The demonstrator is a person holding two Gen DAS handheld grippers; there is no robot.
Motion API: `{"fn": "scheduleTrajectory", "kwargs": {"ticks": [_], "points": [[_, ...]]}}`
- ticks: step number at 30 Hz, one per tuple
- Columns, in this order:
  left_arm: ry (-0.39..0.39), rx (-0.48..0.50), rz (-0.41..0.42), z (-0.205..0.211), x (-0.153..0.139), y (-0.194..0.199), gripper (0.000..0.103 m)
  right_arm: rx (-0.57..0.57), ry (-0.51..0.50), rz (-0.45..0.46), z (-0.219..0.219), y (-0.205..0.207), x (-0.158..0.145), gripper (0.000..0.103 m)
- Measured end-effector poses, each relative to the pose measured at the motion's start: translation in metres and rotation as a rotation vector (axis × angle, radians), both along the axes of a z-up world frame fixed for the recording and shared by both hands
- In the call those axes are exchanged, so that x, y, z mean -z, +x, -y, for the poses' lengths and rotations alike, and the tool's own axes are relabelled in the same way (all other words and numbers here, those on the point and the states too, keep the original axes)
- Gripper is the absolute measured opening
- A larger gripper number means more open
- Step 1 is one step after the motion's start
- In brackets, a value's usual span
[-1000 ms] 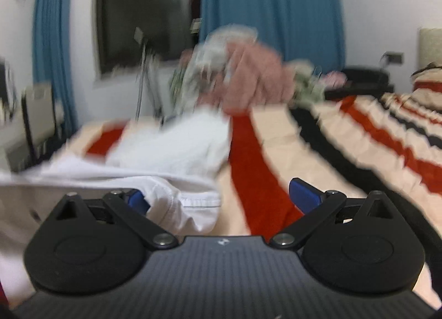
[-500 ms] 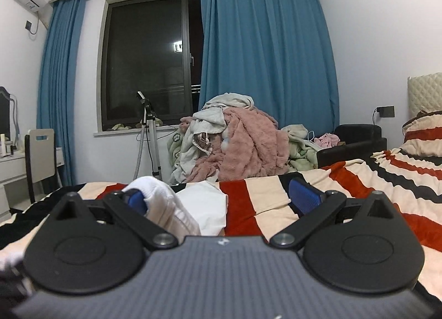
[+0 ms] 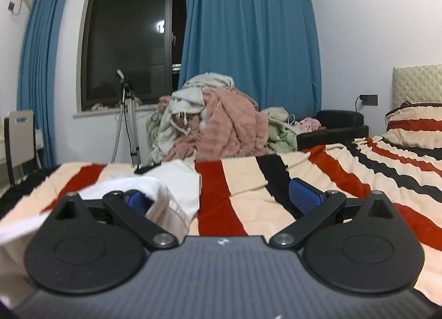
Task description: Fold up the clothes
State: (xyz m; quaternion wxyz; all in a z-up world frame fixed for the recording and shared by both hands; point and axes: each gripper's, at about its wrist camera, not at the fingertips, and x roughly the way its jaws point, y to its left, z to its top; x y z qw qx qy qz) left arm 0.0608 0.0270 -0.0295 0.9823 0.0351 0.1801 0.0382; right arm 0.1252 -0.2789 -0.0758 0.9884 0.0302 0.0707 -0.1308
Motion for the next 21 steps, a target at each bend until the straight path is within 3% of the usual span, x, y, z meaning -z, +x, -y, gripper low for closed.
{"fn": "scheduleTrajectory", "kwargs": {"ticks": [5,10,14,18,21], "points": [[0.036,-0.068,0.045,-0.003,-0.008,-0.005,0.103,0.0,-0.116,-0.096,-0.014,-0.002,0.014,0.102],[0.04,-0.071,0.028,0.001,-0.01,-0.018,0.103,0.009,-0.103,-0.196,-0.011,-0.007,0.028,0.102],[0.025,-0.081,0.016,0.004,-0.012,-0.033,0.103,0.045,-0.084,-0.217,-0.012,-0.019,0.028,0.102],[-0.108,-0.13,-0.007,-0.008,-0.018,-0.052,0.103,0.072,-0.037,-0.166,-0.015,-0.045,0.018,0.102],[-0.221,-0.19,0.024,-0.018,-0.023,-0.076,0.103,0.099,-0.017,-0.079,-0.022,-0.075,0.009,0.102]]}}
